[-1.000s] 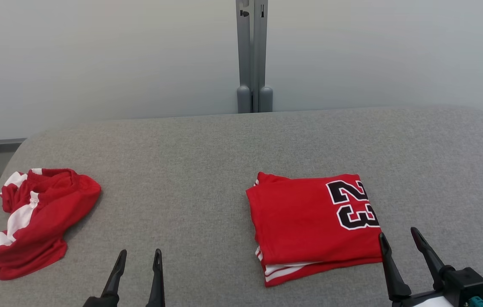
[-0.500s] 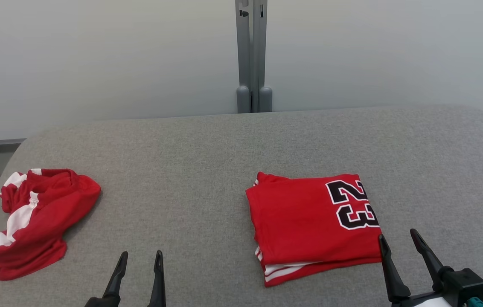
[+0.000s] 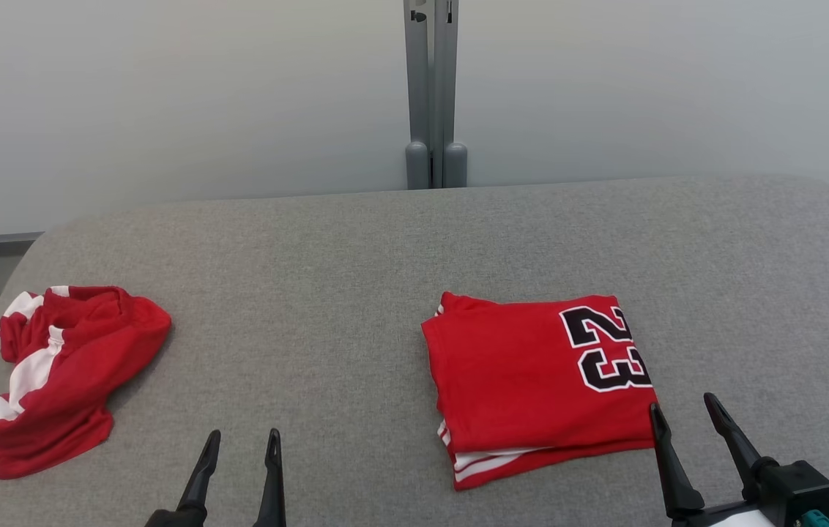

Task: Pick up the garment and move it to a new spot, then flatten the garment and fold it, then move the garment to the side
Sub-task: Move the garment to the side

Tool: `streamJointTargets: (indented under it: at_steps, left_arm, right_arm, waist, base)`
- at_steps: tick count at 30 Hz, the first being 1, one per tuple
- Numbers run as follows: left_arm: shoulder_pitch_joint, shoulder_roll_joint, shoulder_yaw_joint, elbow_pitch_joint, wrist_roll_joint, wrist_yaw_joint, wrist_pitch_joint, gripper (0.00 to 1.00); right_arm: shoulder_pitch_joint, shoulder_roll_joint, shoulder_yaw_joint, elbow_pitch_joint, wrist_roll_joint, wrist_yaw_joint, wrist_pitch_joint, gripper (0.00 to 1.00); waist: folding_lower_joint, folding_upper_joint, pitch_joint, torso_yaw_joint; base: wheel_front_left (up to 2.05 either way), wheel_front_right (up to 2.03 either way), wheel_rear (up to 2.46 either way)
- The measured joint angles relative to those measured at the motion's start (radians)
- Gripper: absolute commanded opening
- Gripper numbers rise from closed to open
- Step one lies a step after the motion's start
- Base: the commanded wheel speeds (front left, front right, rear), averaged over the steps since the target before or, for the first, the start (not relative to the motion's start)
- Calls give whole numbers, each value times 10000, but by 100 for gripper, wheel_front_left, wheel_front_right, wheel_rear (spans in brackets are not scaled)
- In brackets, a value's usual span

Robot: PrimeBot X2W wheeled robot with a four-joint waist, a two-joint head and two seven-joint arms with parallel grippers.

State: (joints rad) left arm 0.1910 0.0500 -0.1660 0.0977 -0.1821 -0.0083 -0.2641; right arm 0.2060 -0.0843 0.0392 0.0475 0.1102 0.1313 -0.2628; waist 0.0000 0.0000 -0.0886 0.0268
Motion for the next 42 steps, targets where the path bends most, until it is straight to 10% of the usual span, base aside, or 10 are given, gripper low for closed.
streamJointTargets:
  at_steps: [21, 42]
  left_arm:
    - [-102, 0, -157, -58, 10, -33, 0, 100]
    - [-1076, -2, -639, -244, 75, -372, 0, 100]
  right_arm:
    - [-289, -25, -86, 564, 77, 0, 0, 100]
    - [-4289, -2637, 1946, 4456, 4293, -4, 1003, 100]
  waist:
    - [0, 0, 655, 4]
    - [0, 0, 2254, 342]
  base:
    - [0, 0, 0]
    - [0, 0, 0]
